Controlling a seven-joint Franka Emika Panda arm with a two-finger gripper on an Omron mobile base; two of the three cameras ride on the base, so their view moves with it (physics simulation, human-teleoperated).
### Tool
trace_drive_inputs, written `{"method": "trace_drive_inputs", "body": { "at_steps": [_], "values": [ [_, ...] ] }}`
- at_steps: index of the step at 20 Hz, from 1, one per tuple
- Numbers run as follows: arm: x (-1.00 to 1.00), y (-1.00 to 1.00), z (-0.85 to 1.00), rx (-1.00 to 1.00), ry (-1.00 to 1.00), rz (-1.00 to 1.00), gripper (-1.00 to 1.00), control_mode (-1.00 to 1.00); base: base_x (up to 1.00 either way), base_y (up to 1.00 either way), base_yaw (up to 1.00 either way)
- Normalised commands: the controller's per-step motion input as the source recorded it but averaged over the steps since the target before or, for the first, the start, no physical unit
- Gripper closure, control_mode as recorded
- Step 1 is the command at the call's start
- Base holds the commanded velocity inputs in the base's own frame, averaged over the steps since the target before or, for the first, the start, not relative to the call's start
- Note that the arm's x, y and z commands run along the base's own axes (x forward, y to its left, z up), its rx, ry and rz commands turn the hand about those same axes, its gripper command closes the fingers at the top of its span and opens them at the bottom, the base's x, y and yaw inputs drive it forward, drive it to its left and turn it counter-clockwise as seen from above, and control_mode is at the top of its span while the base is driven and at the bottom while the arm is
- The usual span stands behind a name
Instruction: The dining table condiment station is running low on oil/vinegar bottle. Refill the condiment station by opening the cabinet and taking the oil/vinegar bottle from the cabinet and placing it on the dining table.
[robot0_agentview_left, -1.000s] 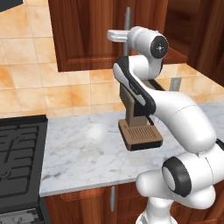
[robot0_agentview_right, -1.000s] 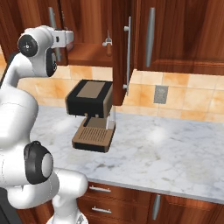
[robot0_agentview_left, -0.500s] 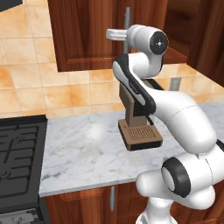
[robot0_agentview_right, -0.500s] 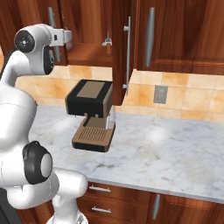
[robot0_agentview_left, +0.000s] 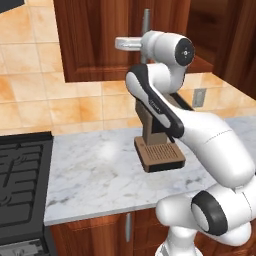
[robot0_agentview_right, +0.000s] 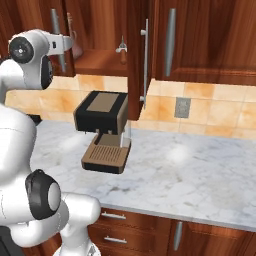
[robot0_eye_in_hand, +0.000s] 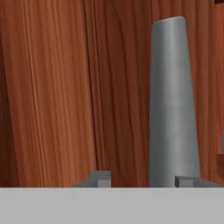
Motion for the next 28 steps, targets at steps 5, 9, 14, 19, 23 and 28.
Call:
{"method": "trace_drive_inputs", "body": {
  "at_steps": [5,9,14,19,23,28],
  "values": [
    [-0.96,1.00,0.00,0.00,0.00,0.09,1.00,-1.00,0.00,0.00,0.00],
    [-1.00,1.00,0.00,0.00,0.00,0.00,1.00,-1.00,0.00,0.00,0.00],
    [-1.00,1.00,0.00,0.00,0.03,0.00,1.00,-1.00,0.00,0.00,0.00],
    [-0.98,1.00,0.00,0.00,0.10,0.00,-1.00,-1.00,0.00,0.00,0.00],
    [-0.66,-0.11,0.27,0.15,0.14,0.01,-1.00,-1.00,0.00,0.00,0.00],
    [-0.62,-0.96,0.27,0.30,0.06,0.17,-1.00,-1.00,0.00,0.00,0.00]
  ]
}}
